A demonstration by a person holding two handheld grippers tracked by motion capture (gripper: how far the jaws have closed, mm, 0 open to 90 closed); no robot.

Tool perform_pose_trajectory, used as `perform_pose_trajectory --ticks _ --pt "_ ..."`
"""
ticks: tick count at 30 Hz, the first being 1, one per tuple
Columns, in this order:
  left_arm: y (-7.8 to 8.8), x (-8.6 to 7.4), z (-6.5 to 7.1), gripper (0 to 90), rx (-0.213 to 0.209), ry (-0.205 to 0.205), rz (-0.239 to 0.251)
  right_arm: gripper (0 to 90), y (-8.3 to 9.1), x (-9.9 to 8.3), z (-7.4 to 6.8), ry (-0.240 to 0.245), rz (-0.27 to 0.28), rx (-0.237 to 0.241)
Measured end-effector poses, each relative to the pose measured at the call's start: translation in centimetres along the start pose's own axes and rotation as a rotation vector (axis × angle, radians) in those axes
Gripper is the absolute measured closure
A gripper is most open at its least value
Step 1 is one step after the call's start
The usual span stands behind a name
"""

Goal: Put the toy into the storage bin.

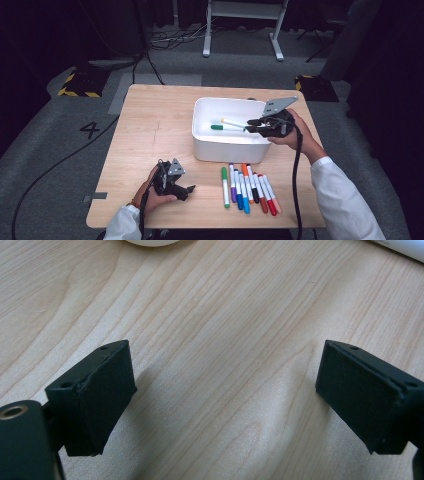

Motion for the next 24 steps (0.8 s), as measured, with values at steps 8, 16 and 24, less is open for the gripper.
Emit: perform_pose_trajectory --ticks 8,16,24 --pt "0.0 0.0 0.0 9.2 0.0 0.0 0.0 75.3 -2.9 0.1 -0.7 0.034 -0.106 0.064" --pt "0.0 0.0 0.0 9.2 0.0 0.0 0.0 75.2 -3.9 -1.2 -0.9 0.079 -0.251 0.138" --pt "0.0 0.0 0.0 9.2 0.001 0.0 0.0 75.1 -3.9 -1.5 -1.5 0.114 -0.289 0.176"
Point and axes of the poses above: each handheld gripper's, and its own axes: y roughly backward along the jaws, x roughly out of its top, z roughly to its right, the point moved 8 cm from there along -y, roughly forward along the jaws, and after that the axes turned 7 degrees about -z, right-handed, at the moved point
